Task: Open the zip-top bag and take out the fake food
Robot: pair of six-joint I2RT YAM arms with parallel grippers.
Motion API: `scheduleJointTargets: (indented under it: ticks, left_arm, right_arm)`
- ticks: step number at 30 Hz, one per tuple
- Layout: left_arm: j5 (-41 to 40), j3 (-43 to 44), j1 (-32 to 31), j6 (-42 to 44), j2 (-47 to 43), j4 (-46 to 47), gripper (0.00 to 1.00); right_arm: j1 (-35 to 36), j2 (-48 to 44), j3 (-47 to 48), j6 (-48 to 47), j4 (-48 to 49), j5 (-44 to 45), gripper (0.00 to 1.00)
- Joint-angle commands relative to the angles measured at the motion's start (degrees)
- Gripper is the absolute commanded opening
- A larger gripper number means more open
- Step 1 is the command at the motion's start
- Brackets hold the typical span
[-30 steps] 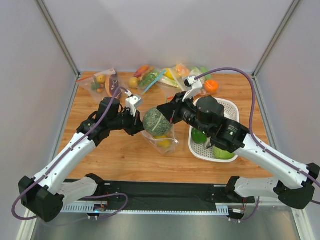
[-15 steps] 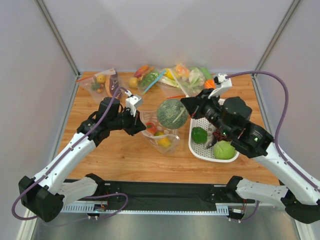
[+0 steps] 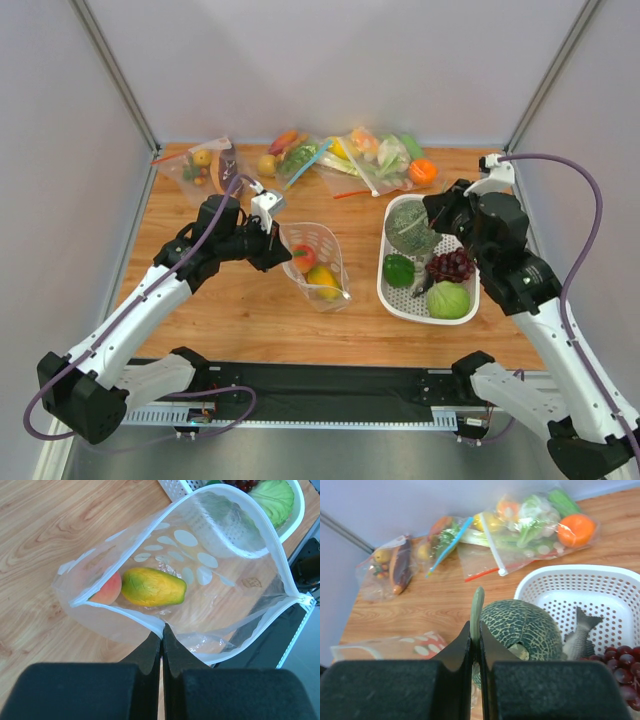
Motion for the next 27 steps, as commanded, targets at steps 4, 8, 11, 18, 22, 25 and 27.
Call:
scheduleJointTargets:
  ticks: [4, 8, 11, 18, 22, 25, 27]
  left_arm:
    - [-0.2, 2.0, 0.1, 1.4, 0.2, -0.2, 0.00]
    - [-0.3, 2.1, 0.1, 1.5, 0.2, -0.2, 0.00]
    - [-0.1, 2.1, 0.0, 1.5, 0.4, -0.3, 0.00]
    - [-0.4, 2.1, 0.1, 1.6, 0.5, -0.3, 0.00]
    - [-0.5, 2.1, 0.0, 1.7, 0.6, -0.4, 0.00]
    - [-0.6, 2.1, 0.0, 1.7, 0.7, -0.4, 0.00]
    - [-0.5, 2.1, 0.0, 1.7, 0.8, -0.4, 0.00]
  right_arm:
    - [-9.5, 4.1, -4.8, -1.1, 3.5, -7.6, 0.00]
    - [-14.4, 5.7, -6.6, -1.2, 5.7, -10.3, 0.00]
    - [-15.8, 7.7, -6.4, -2.0, 6.9, -10.8, 0.00]
    - [-18.1, 16.6, -5.1, -4.0, 10.0, -11.6, 0.00]
    - [-18.1, 20.3, -5.0, -3.8, 11.4, -13.4, 0.00]
    - [-18.2, 21.7, -6.0, -2.8, 12.8, -14.4, 0.00]
    - [-18.2, 22.4, -7.3, -2.0, 14.2, -15.8, 0.02]
